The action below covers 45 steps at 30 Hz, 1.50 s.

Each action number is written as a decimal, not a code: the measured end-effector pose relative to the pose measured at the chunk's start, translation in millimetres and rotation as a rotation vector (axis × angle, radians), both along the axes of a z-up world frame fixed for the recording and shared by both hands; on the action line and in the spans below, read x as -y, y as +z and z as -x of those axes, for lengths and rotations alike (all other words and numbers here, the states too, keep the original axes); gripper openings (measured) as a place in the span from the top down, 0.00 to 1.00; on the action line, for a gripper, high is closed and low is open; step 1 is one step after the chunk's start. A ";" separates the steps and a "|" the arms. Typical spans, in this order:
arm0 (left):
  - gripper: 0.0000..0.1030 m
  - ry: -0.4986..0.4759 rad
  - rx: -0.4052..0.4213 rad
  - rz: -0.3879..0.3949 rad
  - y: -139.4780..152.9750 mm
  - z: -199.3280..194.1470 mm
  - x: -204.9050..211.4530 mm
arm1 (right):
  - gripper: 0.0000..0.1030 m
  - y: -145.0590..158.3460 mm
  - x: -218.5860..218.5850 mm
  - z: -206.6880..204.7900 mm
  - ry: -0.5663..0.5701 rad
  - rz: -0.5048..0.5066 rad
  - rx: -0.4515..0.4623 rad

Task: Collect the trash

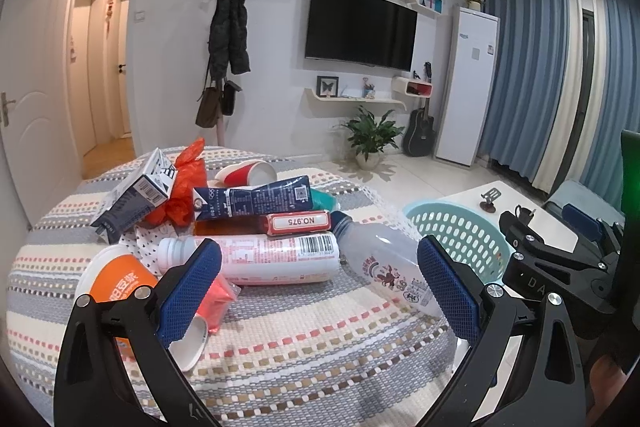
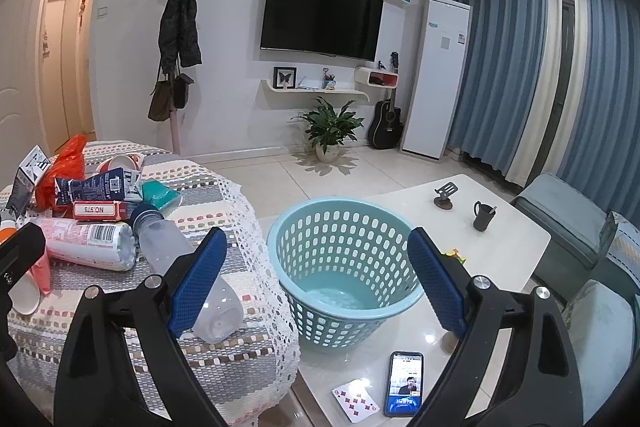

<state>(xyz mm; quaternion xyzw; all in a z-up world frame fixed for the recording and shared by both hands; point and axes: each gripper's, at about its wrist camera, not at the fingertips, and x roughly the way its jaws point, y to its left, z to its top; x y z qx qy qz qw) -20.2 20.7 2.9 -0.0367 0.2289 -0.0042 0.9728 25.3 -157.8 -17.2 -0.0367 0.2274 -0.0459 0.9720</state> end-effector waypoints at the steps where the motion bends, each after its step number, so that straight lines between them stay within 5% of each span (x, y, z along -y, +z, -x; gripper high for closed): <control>1: 0.08 0.002 -0.001 -0.003 0.0 0.2 -0.1 | 0.17 0.3 -0.3 0.1 0.002 0.000 0.000; 9: 0.07 0.103 -0.012 -0.053 -2.1 13.5 -22.6 | 0.43 3.3 -9.9 -7.8 0.104 -0.042 -0.032; 15: 0.07 0.254 -0.087 -0.017 -18.4 37.9 -78.7 | 0.43 -2.1 -26.6 -18.0 0.275 -0.086 -0.075; 18: 0.08 0.296 -0.139 0.002 -31.6 43.1 -100.0 | 0.32 -8.2 -35.4 -27.7 0.322 -0.103 -0.103; 25: 0.08 0.277 -0.237 0.010 -53.4 27.4 -110.4 | 0.27 -27.6 -40.2 -60.2 0.409 -0.157 -0.254; 33: 0.21 0.296 -0.309 0.023 -63.8 19.6 -131.0 | 0.27 -51.5 -55.3 -69.0 0.502 -0.196 -0.387; 39: 0.22 0.357 -0.318 0.038 -58.8 47.9 -170.3 | 0.52 -50.0 -72.8 -58.1 0.550 -0.200 -0.406; 45: 0.21 0.260 -0.285 0.136 -42.1 62.1 -189.1 | 0.52 -48.2 -83.5 -55.4 0.561 -0.214 -0.427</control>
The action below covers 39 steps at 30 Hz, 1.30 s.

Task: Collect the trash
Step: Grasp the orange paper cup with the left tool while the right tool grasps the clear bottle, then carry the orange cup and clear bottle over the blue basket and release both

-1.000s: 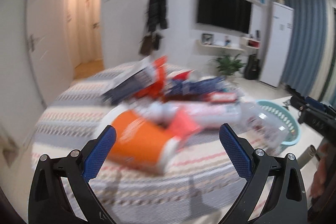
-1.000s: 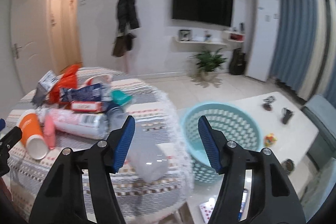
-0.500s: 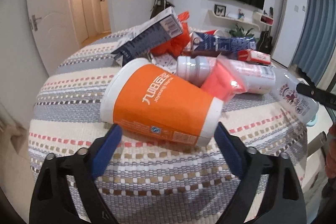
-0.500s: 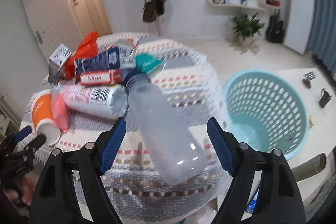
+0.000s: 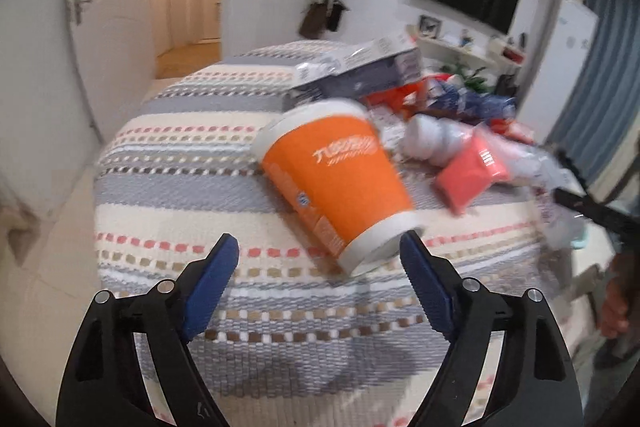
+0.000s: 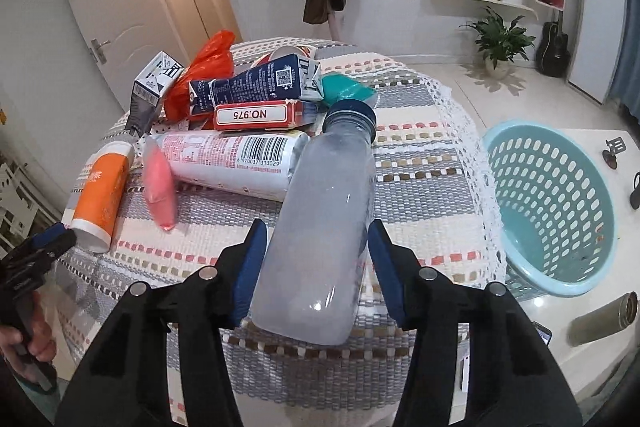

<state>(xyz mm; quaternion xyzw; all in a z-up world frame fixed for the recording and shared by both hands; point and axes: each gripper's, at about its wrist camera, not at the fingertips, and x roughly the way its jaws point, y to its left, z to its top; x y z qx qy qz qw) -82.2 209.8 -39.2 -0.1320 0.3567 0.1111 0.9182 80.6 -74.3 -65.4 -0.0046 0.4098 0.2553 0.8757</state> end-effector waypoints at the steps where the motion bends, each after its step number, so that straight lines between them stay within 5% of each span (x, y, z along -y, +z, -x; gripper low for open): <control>1: 0.20 -0.011 0.014 0.028 1.1 0.5 -1.7 | 0.52 -0.2 0.4 -2.0 -0.005 -0.007 -0.008; 5: 0.17 -0.003 0.021 0.158 5.1 -18.4 -16.0 | 0.52 -0.9 1.4 -7.8 -0.020 -0.011 -0.026; 14: 0.20 0.076 -0.115 0.237 -19.7 -74.7 -19.1 | 0.51 -8.6 5.6 -31.8 -0.076 0.001 -0.099; 23: 0.30 0.084 -0.115 0.145 -18.2 -88.2 -6.3 | 0.52 -15.2 4.3 -47.3 -0.094 0.028 -0.136; 31: 0.30 0.013 0.048 0.057 36.7 -77.7 30.6 | 0.57 -1.1 19.5 -46.4 -0.108 -0.025 -0.087; 39: 0.30 -0.158 0.144 0.020 86.0 -117.8 103.7 | 0.57 26.8 63.2 -51.8 -0.172 -0.101 -0.025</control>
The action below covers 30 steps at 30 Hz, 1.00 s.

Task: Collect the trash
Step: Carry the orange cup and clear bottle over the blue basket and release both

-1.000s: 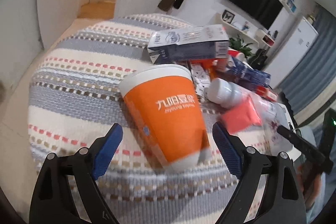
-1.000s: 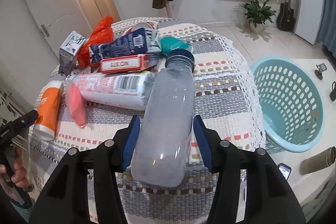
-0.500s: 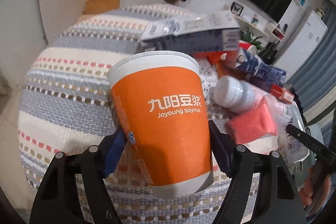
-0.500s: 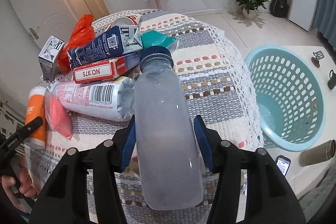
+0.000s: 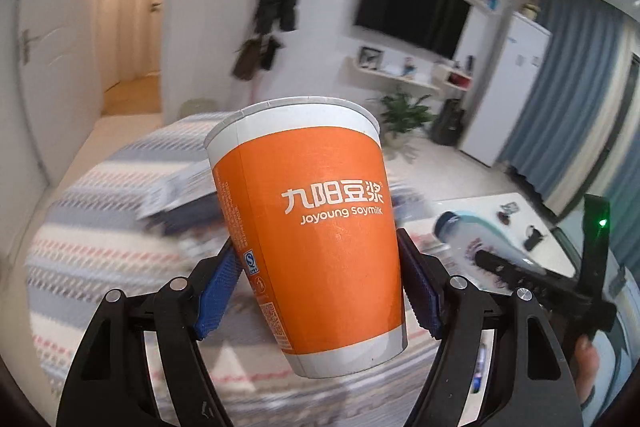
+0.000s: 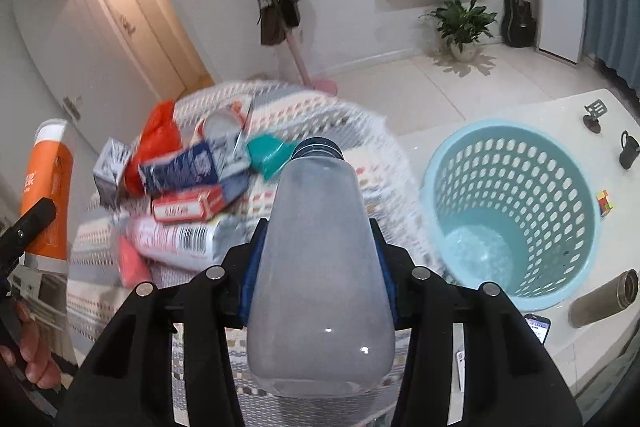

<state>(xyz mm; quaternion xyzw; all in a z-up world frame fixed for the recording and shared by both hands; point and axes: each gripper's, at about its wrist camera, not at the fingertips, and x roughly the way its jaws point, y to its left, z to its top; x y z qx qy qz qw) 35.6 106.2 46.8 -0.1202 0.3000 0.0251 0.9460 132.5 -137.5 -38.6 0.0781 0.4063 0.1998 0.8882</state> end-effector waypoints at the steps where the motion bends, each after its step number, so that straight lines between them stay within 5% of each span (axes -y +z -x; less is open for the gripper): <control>1: 0.30 -0.020 0.007 -0.005 2.8 -4.5 9.7 | 0.57 3.8 7.9 -1.5 -0.015 -0.008 0.010; 8: 0.30 -0.170 0.062 -0.042 20.7 -44.3 94.2 | 0.57 16.6 73.8 -16.4 -0.147 -0.048 0.042; 15: 0.30 -0.288 0.017 -0.032 3.6 -92.4 158.7 | 0.57 -2.0 137.0 -37.8 -0.300 -0.063 0.006; 30: 0.30 -0.446 -0.344 0.043 -136.8 -167.2 227.4 | 0.57 -100.4 177.9 -63.6 -0.450 0.050 -0.215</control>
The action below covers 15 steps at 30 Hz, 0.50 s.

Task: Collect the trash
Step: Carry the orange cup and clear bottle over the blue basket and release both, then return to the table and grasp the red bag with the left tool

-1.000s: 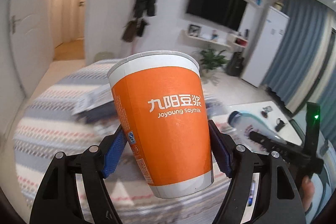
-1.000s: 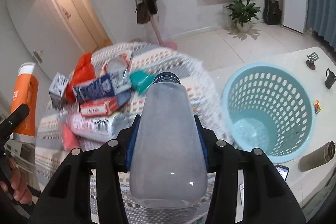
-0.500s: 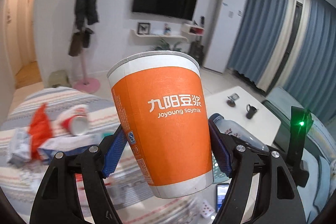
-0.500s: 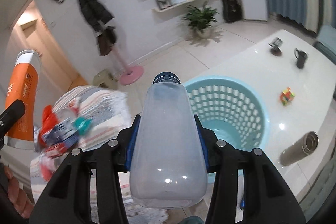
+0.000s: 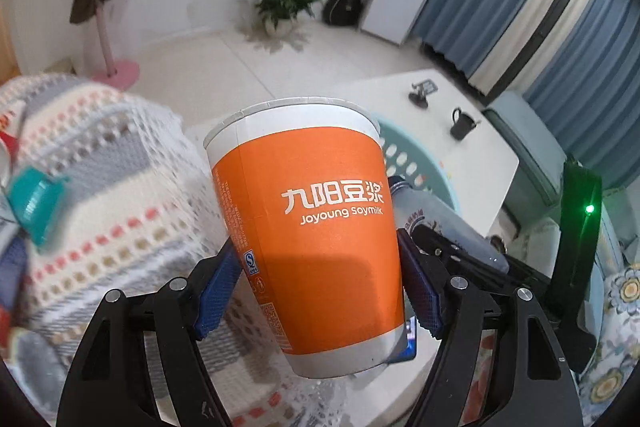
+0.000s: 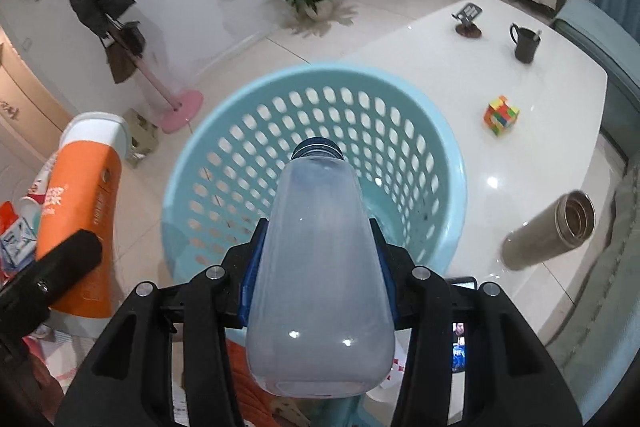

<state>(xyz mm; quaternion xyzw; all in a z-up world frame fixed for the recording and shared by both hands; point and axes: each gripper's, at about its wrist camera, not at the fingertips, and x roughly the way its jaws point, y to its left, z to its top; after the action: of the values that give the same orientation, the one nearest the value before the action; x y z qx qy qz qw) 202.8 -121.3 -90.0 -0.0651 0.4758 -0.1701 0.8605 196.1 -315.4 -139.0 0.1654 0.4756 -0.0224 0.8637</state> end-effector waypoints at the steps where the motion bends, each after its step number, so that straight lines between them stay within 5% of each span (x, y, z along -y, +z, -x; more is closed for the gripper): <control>1: 0.29 -0.004 -0.013 0.001 -4.9 -1.0 0.7 | 0.57 -3.6 1.5 0.5 -0.004 -0.001 -0.010; 15: 0.25 -0.002 0.017 0.017 7.4 15.3 -6.3 | 0.51 6.6 6.7 14.8 -0.015 -0.025 0.028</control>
<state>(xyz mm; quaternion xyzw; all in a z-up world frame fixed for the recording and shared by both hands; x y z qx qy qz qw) 187.6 -115.0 -82.6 -0.0704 0.4671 -0.1755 0.8638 181.3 -322.1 -132.4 0.1801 0.4626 -0.0206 0.8678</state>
